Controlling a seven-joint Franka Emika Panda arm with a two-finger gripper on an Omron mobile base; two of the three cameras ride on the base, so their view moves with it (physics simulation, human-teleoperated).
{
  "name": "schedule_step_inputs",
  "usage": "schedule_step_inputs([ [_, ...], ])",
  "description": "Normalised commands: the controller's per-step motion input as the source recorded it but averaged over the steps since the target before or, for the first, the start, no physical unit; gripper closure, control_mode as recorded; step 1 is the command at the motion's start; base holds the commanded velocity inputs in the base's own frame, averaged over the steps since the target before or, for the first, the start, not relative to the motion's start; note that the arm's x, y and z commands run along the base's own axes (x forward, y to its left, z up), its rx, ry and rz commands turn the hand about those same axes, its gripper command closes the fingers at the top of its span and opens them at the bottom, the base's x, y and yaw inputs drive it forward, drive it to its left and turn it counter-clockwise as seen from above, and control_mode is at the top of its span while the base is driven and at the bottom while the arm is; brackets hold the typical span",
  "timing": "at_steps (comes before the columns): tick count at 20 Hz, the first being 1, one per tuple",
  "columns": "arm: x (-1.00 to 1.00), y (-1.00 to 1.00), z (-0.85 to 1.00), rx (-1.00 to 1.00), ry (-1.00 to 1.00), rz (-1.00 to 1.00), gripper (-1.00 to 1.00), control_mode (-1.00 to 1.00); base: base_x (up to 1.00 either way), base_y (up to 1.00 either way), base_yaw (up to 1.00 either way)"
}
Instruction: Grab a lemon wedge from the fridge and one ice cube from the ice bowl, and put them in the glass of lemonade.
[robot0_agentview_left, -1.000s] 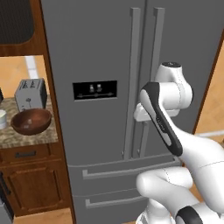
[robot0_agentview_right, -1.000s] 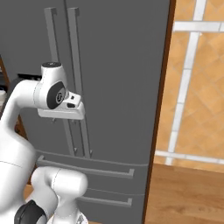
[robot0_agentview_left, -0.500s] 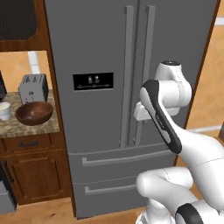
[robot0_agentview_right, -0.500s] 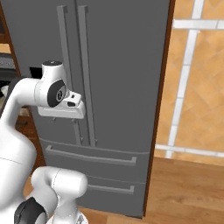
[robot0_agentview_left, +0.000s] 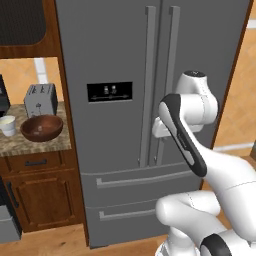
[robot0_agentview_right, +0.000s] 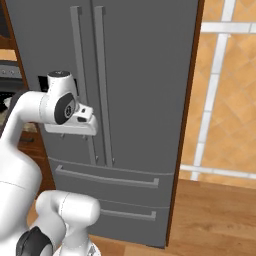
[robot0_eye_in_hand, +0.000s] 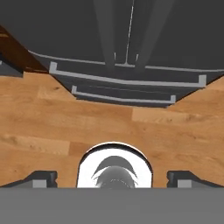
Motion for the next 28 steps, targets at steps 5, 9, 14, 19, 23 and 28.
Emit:
schedule_step_inputs([
  [5,0.43,0.00,-0.01,0.00,-0.18,-0.03,-1.00,-1.00,0.00,0.00,0.00],
  [9,0.62,-0.04,0.01,0.00,-0.20,-0.10,-1.00,-1.00,0.00,0.00,0.00],
  [14,0.45,-0.18,0.14,0.00,-0.23,-0.05,-1.00,-1.00,0.00,0.00,0.00],
  [19,0.20,-0.02,0.11,0.00,-0.15,-0.10,-1.00,-1.00,0.00,0.00,0.00],
  [23,0.04,-0.11,0.18,0.00,-0.22,-0.07,-1.00,-1.00,0.00,0.00,0.00],
  [28,0.00,-0.06,0.33,0.00,-0.16,-0.05,-1.00,-1.00,0.00,0.00,0.00],
])
